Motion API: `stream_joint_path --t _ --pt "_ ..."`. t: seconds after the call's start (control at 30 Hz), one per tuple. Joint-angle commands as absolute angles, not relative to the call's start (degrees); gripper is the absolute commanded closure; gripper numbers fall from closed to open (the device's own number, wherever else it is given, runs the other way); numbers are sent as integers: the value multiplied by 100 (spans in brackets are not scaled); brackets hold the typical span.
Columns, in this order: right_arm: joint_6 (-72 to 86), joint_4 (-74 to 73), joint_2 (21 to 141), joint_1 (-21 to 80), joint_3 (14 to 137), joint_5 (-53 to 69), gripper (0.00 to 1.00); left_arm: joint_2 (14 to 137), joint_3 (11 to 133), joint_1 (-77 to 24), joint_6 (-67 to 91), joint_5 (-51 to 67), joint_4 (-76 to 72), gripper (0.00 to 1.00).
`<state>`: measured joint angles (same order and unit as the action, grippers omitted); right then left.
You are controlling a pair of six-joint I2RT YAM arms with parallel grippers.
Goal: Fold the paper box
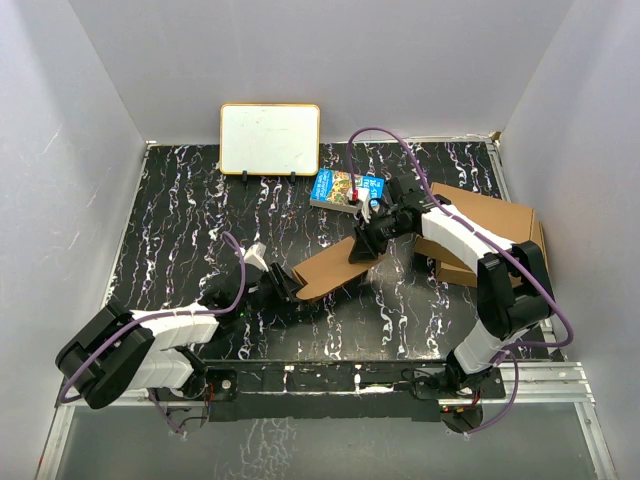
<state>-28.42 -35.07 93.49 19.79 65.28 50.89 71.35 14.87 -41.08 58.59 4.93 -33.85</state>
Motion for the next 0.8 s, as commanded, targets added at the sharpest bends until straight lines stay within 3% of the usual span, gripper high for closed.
stream_joint_path --t 0.0,0.2,0.57,0.77 --pt "-2890 -3492 9408 2015 6671 5124 69 7094 1556 -4088 5914 419 -3556 59" --pt "-2892 -3491 9397 2021 6675 5063 69 6863 1591 -4087 5662 320 -2882 59" --pt "-2899 -3406 9547 2017 6495 4816 69 5188 2093 -4035 4709 -633 207 63" --pt "-2908 -3307 9688 2021 6335 4701 69 5074 2588 -4025 4332 10 -453 61"
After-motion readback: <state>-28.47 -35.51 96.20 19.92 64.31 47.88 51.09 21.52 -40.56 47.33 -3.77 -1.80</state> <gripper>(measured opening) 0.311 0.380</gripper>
